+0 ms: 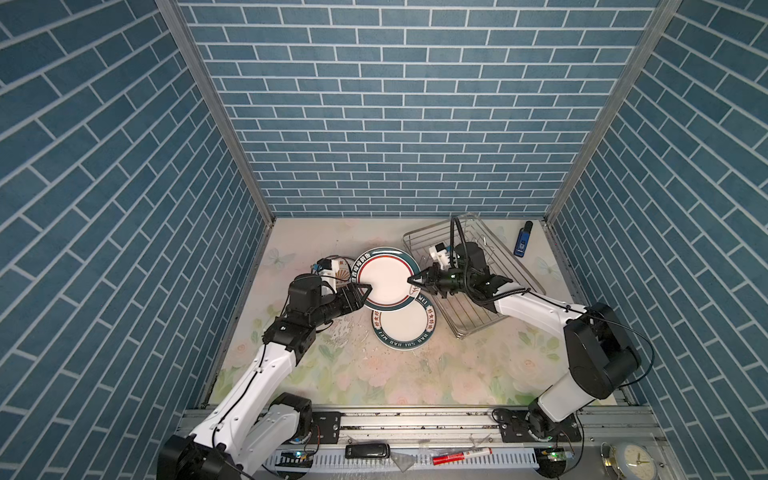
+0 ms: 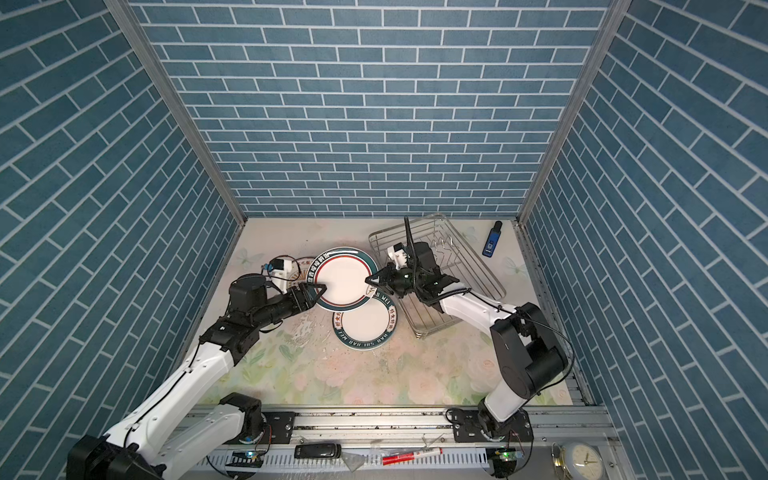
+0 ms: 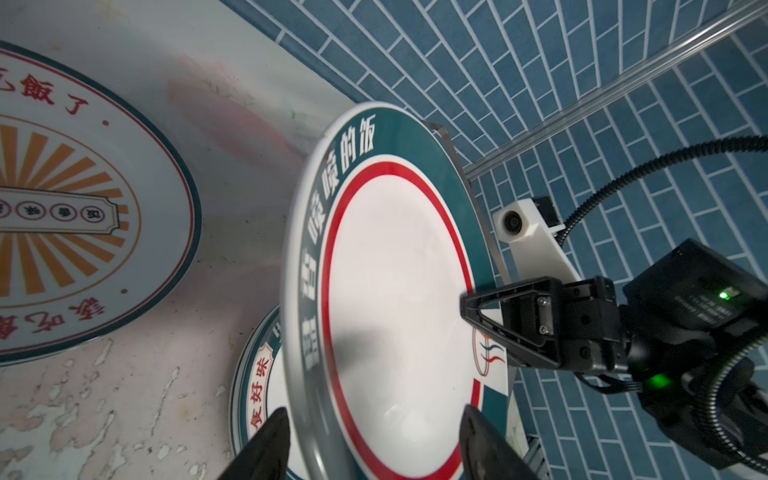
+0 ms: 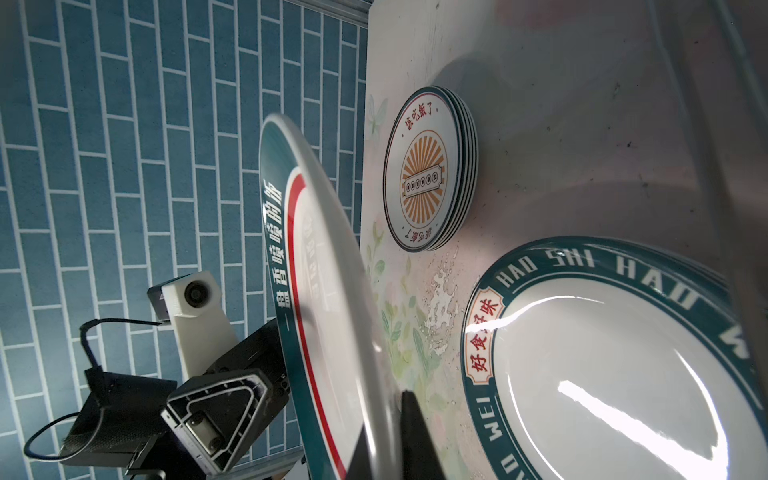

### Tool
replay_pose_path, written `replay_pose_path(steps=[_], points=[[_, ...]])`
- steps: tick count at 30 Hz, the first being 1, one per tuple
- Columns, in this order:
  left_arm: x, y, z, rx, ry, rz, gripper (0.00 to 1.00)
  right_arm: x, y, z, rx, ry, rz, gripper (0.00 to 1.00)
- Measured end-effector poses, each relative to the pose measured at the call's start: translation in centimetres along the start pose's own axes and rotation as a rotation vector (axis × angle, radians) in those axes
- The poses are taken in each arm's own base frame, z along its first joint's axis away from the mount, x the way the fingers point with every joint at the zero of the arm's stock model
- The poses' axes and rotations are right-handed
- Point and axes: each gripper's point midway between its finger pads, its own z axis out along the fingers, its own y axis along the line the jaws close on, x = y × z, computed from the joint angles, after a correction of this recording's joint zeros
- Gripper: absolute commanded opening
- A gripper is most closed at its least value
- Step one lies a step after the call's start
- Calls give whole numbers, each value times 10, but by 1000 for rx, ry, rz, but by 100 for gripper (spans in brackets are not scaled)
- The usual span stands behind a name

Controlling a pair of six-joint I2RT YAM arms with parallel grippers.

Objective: Unload the plates from the dish rack
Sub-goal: 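Close the left gripper on the plate rim beside the right gripper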

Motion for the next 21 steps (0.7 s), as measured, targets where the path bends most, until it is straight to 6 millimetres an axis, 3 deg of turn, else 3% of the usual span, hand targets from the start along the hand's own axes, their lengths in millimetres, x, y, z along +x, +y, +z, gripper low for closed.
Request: replay_pose_path(steps=[4, 17, 21], points=[[-2, 1, -1, 3, -3, -12, 45, 2, -1, 1, 7, 6, -9, 0], [-1, 19, 5, -37, 20, -84, 22, 6, -4, 5, 31, 2, -44, 0], [1, 25, 7, -53, 29, -95, 19, 7, -5, 5, 38, 2, -60, 0]])
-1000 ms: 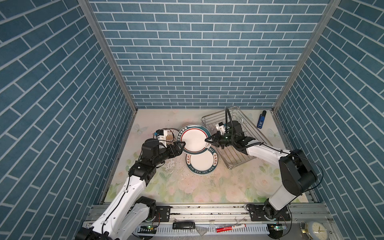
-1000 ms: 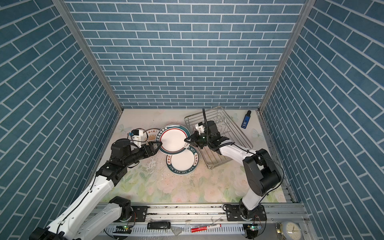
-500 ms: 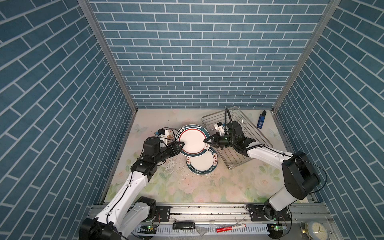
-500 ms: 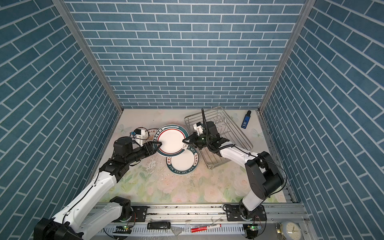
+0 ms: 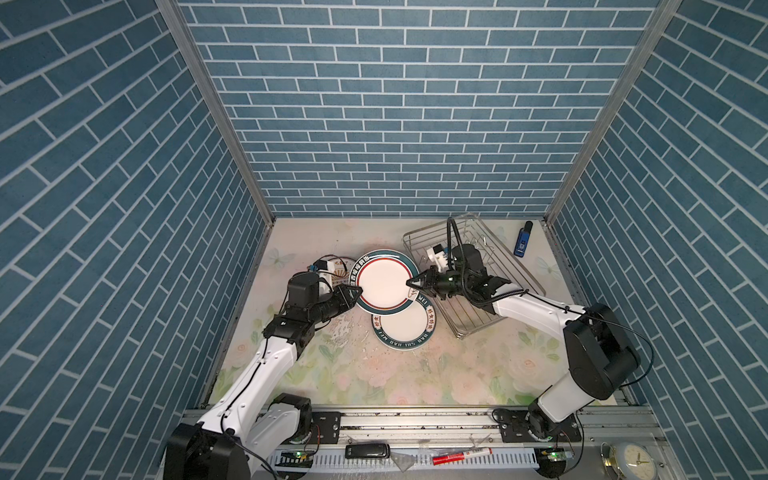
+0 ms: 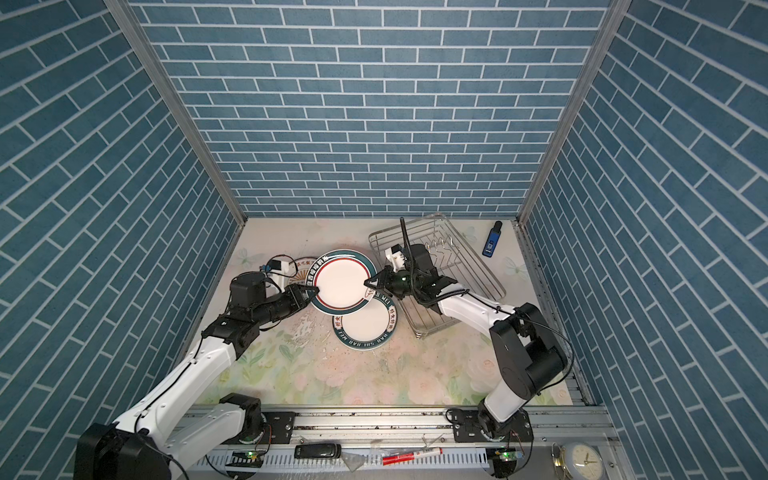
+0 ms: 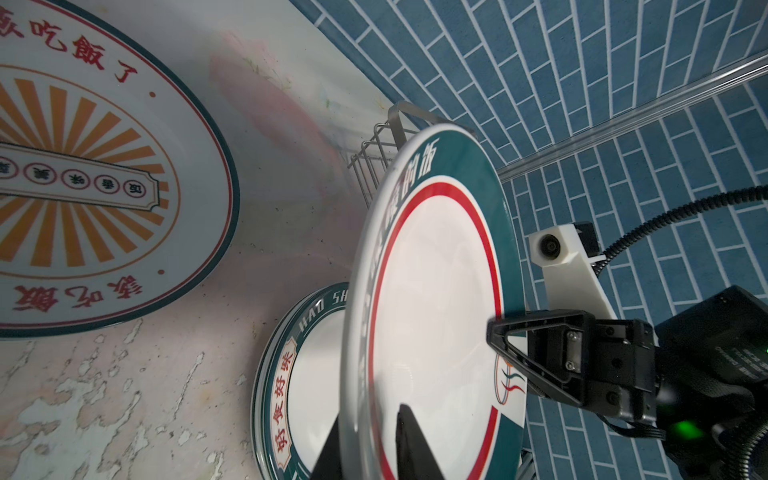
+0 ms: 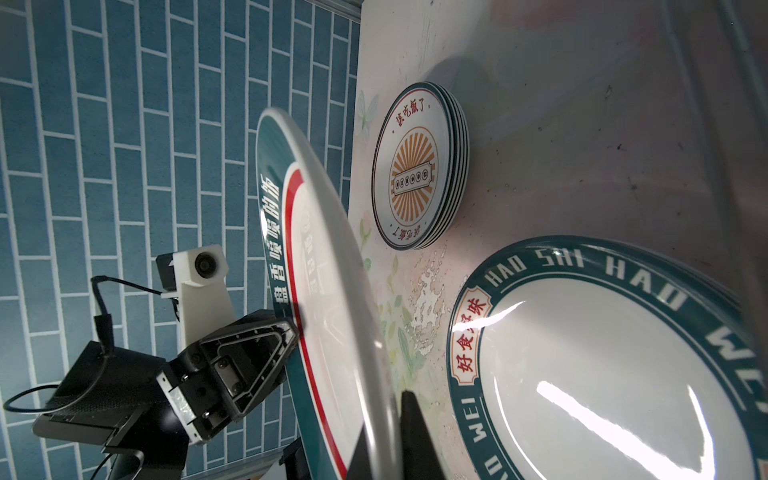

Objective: Unload the plates from the dish rack
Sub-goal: 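Close the left gripper on the plate rim beside the right gripper, then open and withdraw the right gripper while the left gripper holds the plate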

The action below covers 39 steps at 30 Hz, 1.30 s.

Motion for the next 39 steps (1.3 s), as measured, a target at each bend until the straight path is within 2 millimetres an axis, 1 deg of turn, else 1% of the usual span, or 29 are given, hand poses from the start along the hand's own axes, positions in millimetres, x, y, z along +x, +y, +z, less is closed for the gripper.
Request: replay_pose_path(steps=[3, 4, 8, 10, 12, 14, 15, 17, 19, 20, 22, 23, 26, 29, 32, 33, 35, 39], points=[[3, 4, 1, -14, 12, -10, 15, 3, -1, 1, 7, 6, -7, 3], [4, 5, 1, -20, 17, -15, 15, 3, -1, 1, 8, 8, -10, 6], [6, 7, 1, -26, 26, -30, 13, 5, -2, 1, 16, 13, -24, 11], [3, 4, 0, -20, 22, -26, 8, 7, -4, 1, 25, 19, -27, 12], [1, 1, -1, -16, 18, -21, 4, 8, -4, 1, 27, 20, -39, 16], [-2, -2, -2, -8, 13, -13, 0, 10, -4, 2, 30, 27, -47, 17], [-3, -3, -2, -5, 12, -12, 0, 11, -4, 2, 32, 29, -51, 19], [-3, -6, -2, 4, 12, -9, 0, 13, -5, 3, 35, 34, -60, 27], [-3, -7, -2, 9, 16, -9, 0, 14, -5, 3, 34, 40, -66, 32], [-2, -6, -1, 9, 20, -11, 0, 15, -4, 3, 33, 41, -68, 37], [-1, -5, 0, 7, 28, -16, 0, 16, -3, 3, 29, 46, -76, 45], [-1, -4, 1, 6, 33, -19, 0, 17, -2, 3, 27, 48, -81, 46], [-1, -4, 3, 8, 43, -23, 0, 18, 2, 2, 20, 46, -96, 54], [-1, -7, 2, 18, 47, -22, 0, 17, 7, -2, 13, 40, -110, 58], [-3, -9, 1, 17, 49, -20, 0, 19, 9, -5, 24, 36, -128, 68], [-2, -8, 0, 11, 55, -23, 0, 19, 10, -6, 32, 33, -133, 69], [-2, -8, -3, -4, 63, -24, 0, 18, 9, -9, 60, 22, -154, 74], [-4, -10, -11, -19, 62, -16, 0, 15, 5, -17, 118, -4, -192, 75]])
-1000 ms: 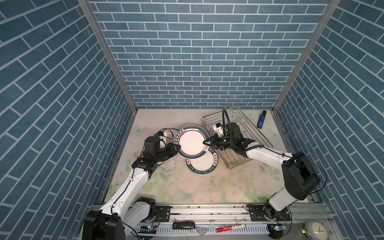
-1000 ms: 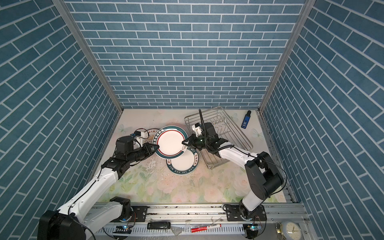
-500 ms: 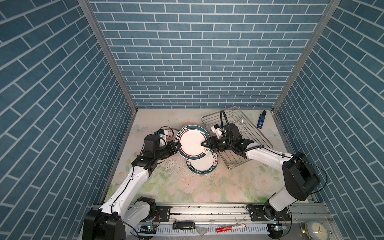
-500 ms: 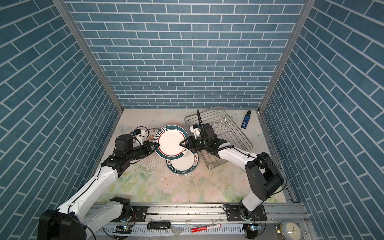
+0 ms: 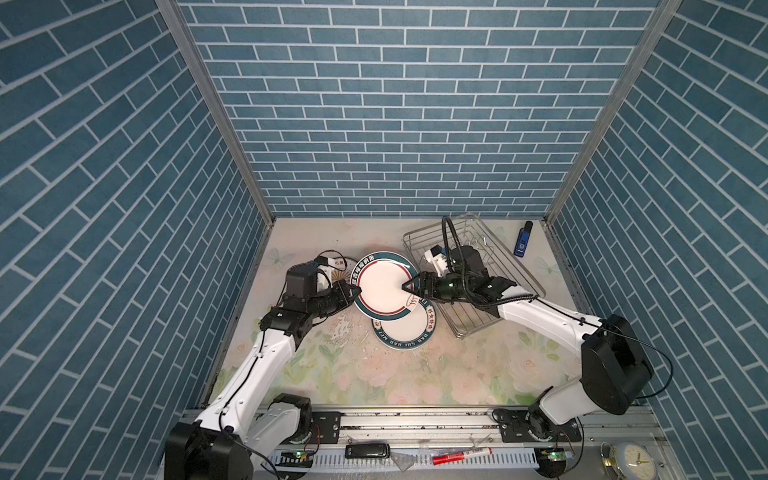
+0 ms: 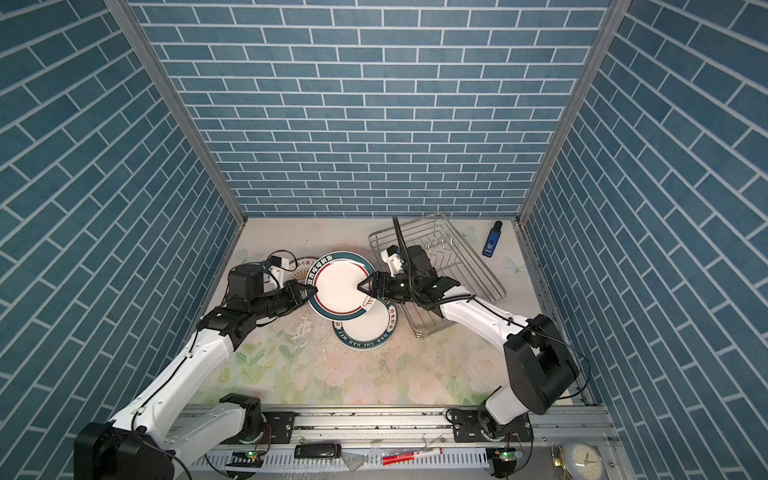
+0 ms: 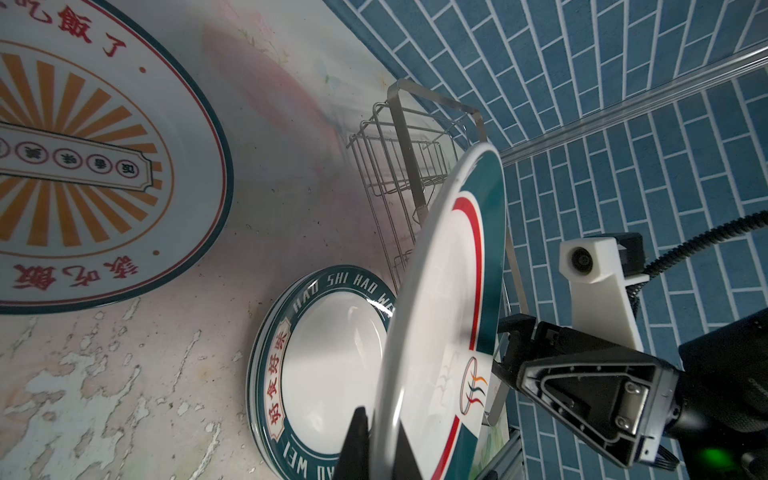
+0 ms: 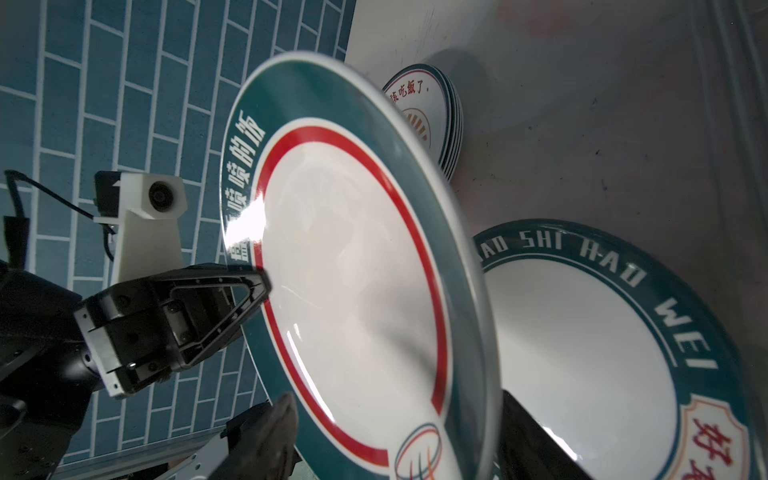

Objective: Unload the plates from the dish rack
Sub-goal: 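Open and withdraw the right gripper while the left gripper holds the plate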

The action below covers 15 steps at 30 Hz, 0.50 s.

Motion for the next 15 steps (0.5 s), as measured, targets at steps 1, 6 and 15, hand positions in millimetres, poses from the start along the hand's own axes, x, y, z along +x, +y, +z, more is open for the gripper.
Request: replay_pose_path(steps=[1, 6, 15], points=[[1, -1, -2, -1, 0, 3, 0, 0, -1, -2, 13, -6, -10, 76], [4, -1, -8, -14, 11, 2, 0, 1, -20, -10, 131, -20, -32, 99], [-1, -9, -33, -87, 7, 40, 0, -12, -38, -76, 410, -164, -163, 99]])
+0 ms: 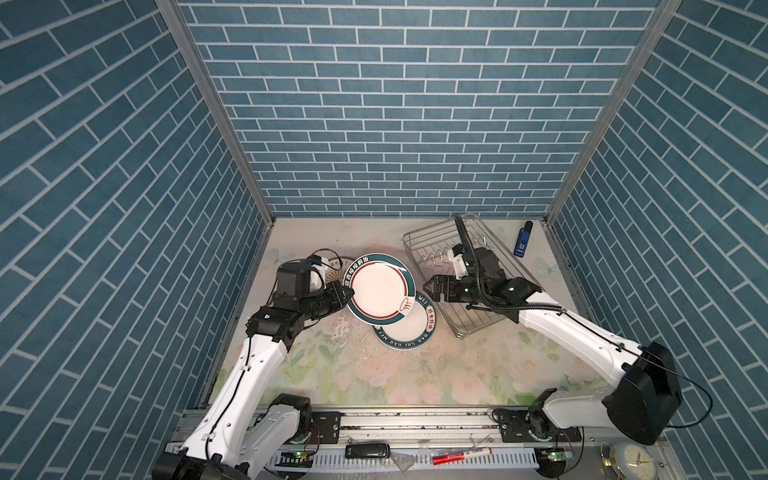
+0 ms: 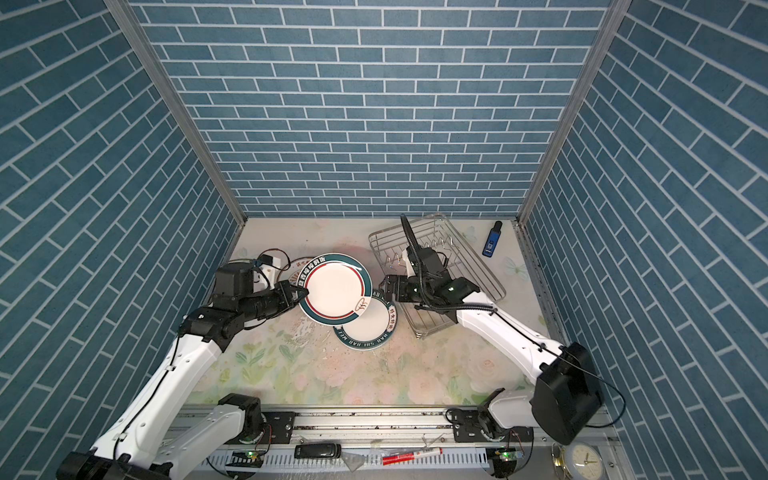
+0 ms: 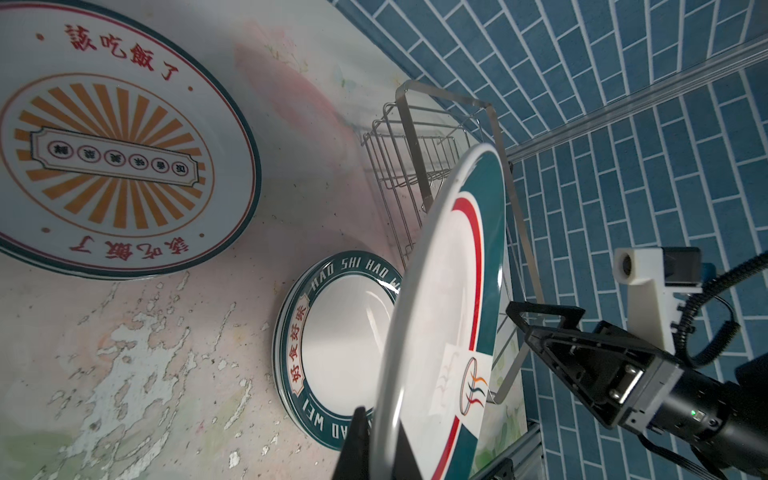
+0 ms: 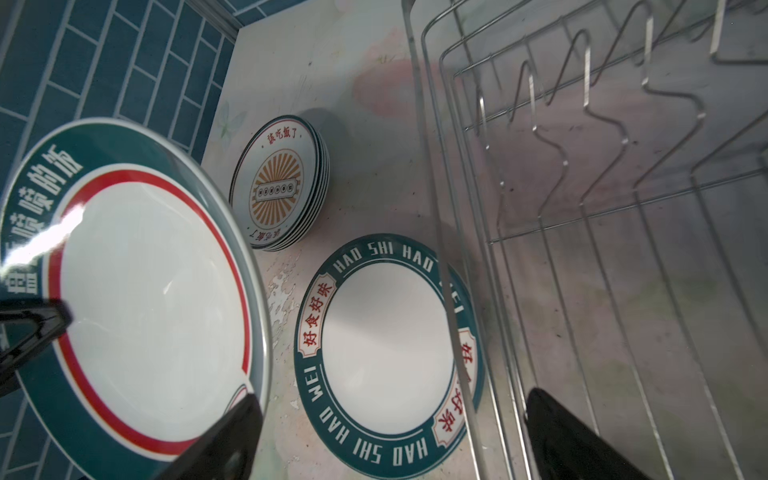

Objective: Unload the plates from the dish rack
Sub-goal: 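Open and withdraw the right gripper while the left gripper holds the plate, then lower the red-rimmed plate flat onto the green-rimmed stack with the left gripper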

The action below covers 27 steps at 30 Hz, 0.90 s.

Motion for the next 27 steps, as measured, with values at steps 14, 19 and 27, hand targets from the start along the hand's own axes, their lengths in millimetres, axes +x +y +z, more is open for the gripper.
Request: replay_pose_path(steps=[14, 19, 27], points=[[36, 39, 16, -89, 109, -58, 0, -23, -79, -108, 459, -259, -61, 99], [42, 48, 25, -103, 132, -89, 0, -19, -94, -120, 544, -258, -77, 99], [47, 48, 43, -114, 162, -85, 0, -16, -103, -124, 599, -253, -85, 99]])
